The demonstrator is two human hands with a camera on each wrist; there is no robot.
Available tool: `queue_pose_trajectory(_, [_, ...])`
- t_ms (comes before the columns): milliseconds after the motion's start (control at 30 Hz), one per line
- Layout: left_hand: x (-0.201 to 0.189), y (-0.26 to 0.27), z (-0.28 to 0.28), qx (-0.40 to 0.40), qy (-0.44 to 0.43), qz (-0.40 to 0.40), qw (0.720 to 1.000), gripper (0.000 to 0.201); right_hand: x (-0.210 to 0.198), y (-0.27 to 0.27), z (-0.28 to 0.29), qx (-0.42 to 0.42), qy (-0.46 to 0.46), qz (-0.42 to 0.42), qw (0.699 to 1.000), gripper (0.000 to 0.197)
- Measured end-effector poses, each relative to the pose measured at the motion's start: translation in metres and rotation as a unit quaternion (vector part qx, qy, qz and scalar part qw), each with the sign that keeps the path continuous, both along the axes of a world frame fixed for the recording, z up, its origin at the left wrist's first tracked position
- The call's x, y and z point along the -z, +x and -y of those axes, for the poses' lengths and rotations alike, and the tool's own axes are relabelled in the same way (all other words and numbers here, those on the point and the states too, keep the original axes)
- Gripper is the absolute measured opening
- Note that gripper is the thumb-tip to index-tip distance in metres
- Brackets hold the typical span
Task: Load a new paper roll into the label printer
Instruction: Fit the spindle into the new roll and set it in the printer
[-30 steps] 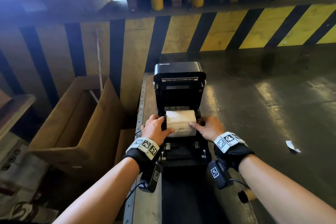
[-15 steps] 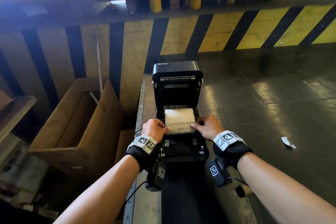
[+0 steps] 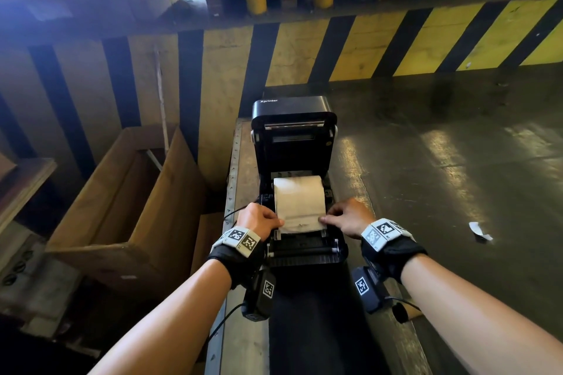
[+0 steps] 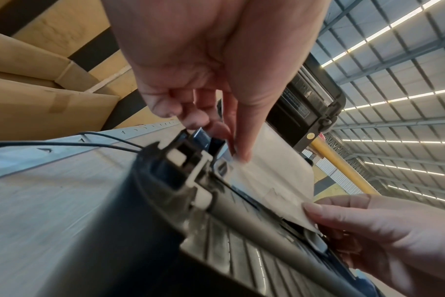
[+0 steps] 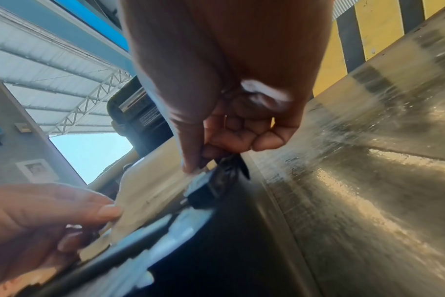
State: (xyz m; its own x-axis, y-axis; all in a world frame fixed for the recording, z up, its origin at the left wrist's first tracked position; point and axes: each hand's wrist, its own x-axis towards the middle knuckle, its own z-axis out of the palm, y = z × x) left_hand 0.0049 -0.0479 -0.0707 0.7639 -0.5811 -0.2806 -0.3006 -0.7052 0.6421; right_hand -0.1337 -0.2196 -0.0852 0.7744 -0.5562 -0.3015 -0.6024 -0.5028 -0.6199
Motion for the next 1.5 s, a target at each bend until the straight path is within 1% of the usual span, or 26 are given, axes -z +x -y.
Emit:
queue_pose_trajectory(267, [0.006,-0.002,0.004,0.002,0.005,0.027,1.000,0.016,0.007,0.003,-0.005,0.013,-0.024,0.019,0.999,0.028])
queue_pose_trajectory(433, [0.007,0.001,0.005,0.032,0.044,0.031,0.998,0.016,0.004,0.007,-0.001,0.000,-0.014,-0.021,1.000,0.029])
queue_pose_trajectory(600, [0.003,0.009,0.007,0.050,0.059,0.002,0.997,0.015,0.001,0.011,0.004,-0.002,-0.001,-0.045,0.999,0.039])
queue_pose_trajectory(700, [0.001,0.014,0.008,0.068,0.061,-0.024,0.996,0.017,0.004,0.010,0.005,0.010,-0.001,-0.029,1.000,0.033])
queue_pose_trajectory(833, [0.005,0.018,0.008,0.040,0.026,-0.065,0.997,0.023,-0.001,0.011,0.006,-0.020,0.027,-0.060,0.998,0.033])
queue_pose_trajectory(900, [0.007,0.019,0.008,0.036,0.015,-0.067,0.997,0.021,-0.004,0.013,0.007,-0.027,0.032,-0.074,0.996,0.034])
queue_pose_trajectory(966, [0.007,0.018,0.007,0.043,0.012,-0.062,0.997,0.015,-0.006,0.016,0.009,-0.034,0.031,-0.084,0.995,0.033])
queue_pose_trajectory(1066, [0.006,0.019,0.009,0.060,0.035,-0.061,0.996,0.010,-0.006,0.015,0.010,-0.029,0.028,-0.076,0.996,0.034])
queue_pose_trajectory(1166, [0.001,0.021,0.010,0.078,0.060,-0.067,0.993,0.012,-0.004,0.013,0.008,-0.007,0.025,-0.047,0.999,0.029])
queue_pose_trajectory(1266, [0.001,0.025,0.009,0.088,0.059,-0.087,0.991,0.017,-0.005,0.011,0.006,-0.025,0.029,-0.055,0.998,0.030])
queue_pose_trajectory(1366, [0.003,0.023,0.006,0.058,0.020,-0.093,0.994,0.022,-0.008,0.014,0.008,-0.039,0.040,-0.080,0.995,0.033])
queue_pose_trajectory(1433, [0.005,0.020,0.005,0.041,0.010,-0.084,0.996,0.017,-0.011,0.017,0.009,-0.041,0.042,-0.097,0.994,0.032])
queue_pose_trajectory(1500, [0.005,0.020,0.005,0.049,0.028,-0.075,0.996,0.010,-0.012,0.019,0.010,-0.037,0.037,-0.103,0.993,0.027])
